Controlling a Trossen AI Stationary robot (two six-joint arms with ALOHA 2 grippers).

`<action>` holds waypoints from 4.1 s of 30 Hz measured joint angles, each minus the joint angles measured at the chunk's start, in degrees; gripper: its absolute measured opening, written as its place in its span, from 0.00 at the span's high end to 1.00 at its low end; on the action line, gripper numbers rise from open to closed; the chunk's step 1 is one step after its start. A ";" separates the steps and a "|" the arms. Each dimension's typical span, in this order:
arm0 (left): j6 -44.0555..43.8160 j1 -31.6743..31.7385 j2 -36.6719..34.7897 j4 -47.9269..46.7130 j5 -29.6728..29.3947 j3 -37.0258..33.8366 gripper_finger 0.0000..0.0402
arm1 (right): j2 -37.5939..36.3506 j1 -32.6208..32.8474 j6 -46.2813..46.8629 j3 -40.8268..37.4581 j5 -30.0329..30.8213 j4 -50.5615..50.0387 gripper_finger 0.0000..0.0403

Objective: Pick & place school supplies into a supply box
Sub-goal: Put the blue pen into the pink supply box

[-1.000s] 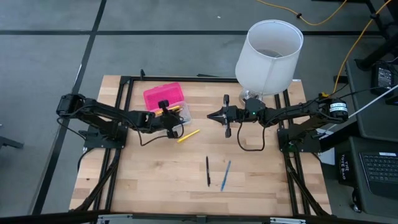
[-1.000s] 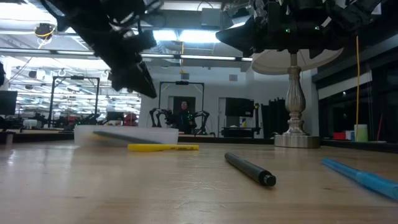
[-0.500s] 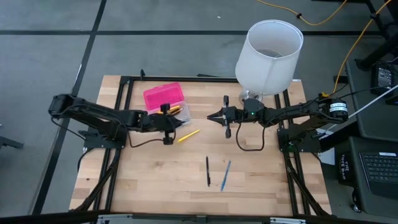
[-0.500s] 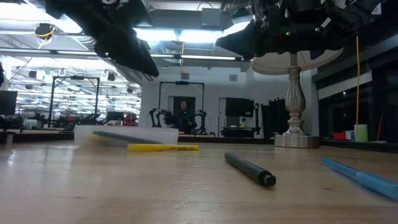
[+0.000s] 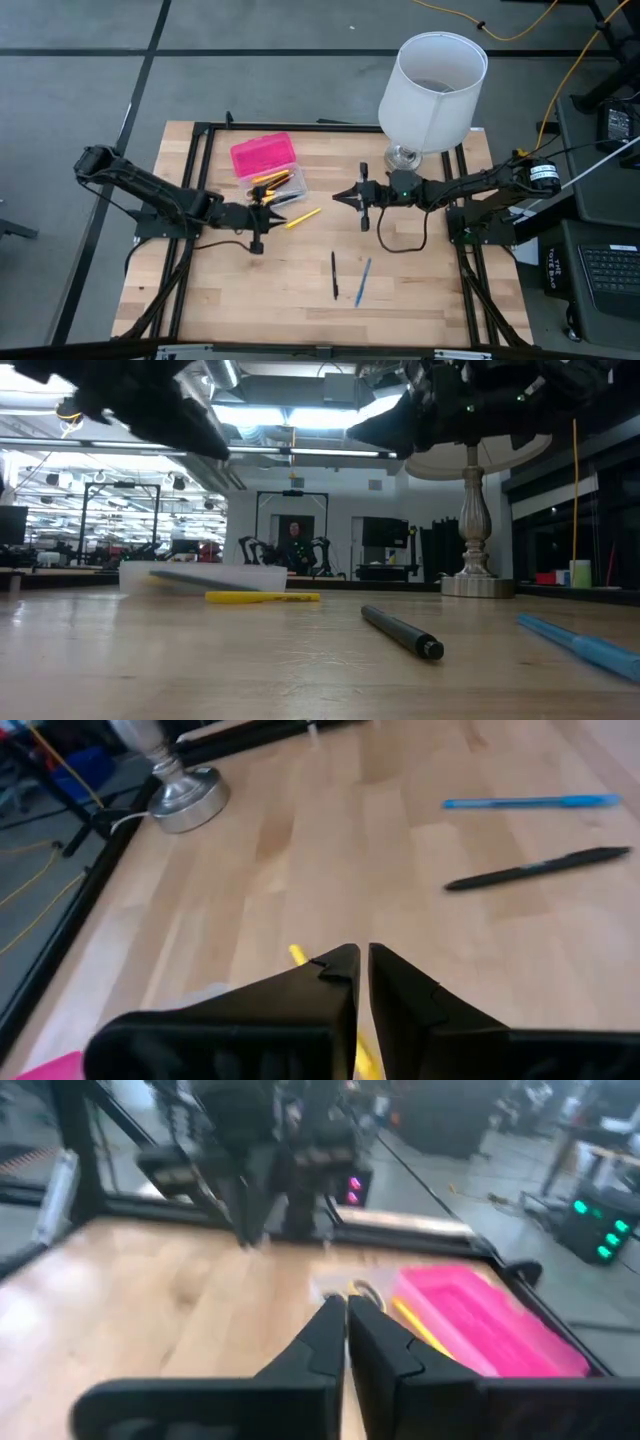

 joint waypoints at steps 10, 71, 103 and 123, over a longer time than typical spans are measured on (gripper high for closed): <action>-6.97 -6.43 -4.99 1.69 -5.75 -3.69 0.97 | 0.00 8.46 3.79 6.40 13.11 -19.55 0.97; -4.83 -6.74 -5.40 5.08 1.21 -3.71 0.97 | 25.39 34.78 15.04 46.77 17.23 -93.31 0.69; -4.68 -6.73 -5.37 4.84 1.19 -3.70 0.98 | 30.26 32.04 2.93 36.75 12.72 -86.89 0.61; -2.17 -6.74 -5.37 4.84 0.68 -3.71 0.97 | 30.93 29.63 17.34 36.55 2.78 -83.94 0.84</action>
